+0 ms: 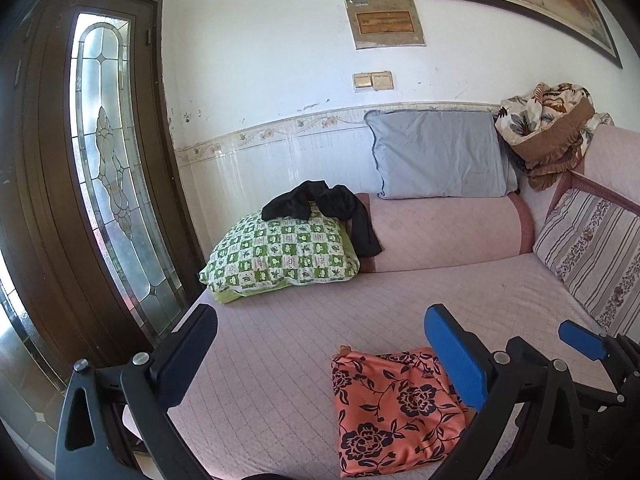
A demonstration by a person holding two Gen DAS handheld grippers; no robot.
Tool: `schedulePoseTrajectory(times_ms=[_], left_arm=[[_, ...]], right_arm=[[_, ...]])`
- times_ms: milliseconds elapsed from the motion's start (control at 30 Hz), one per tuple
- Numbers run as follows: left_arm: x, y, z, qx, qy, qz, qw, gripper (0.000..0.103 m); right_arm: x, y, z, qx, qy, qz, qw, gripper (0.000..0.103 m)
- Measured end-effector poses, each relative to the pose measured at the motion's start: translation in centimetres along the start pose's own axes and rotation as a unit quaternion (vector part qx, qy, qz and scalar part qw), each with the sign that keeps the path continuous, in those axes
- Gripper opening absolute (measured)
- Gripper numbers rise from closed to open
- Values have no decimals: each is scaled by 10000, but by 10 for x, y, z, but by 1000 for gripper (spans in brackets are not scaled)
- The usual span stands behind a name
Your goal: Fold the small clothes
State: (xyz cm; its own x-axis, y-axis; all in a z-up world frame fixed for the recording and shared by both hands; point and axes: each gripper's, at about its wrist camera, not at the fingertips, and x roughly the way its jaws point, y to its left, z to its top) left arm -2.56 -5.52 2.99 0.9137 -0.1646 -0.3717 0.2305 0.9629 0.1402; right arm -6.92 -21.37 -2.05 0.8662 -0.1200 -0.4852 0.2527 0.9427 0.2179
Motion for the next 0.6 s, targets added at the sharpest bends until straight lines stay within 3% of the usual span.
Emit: schedulePoseTrajectory(times_ms=[267,600], left_arm=[[14,-7,7,13,51,-91,9999,103],[33,-12,-11,75,379,-205,9990,103]], right_arm=[[14,-8,3,35,170,-65,9998,72],[31,-10,-10,16,444,-80,9990,72]])
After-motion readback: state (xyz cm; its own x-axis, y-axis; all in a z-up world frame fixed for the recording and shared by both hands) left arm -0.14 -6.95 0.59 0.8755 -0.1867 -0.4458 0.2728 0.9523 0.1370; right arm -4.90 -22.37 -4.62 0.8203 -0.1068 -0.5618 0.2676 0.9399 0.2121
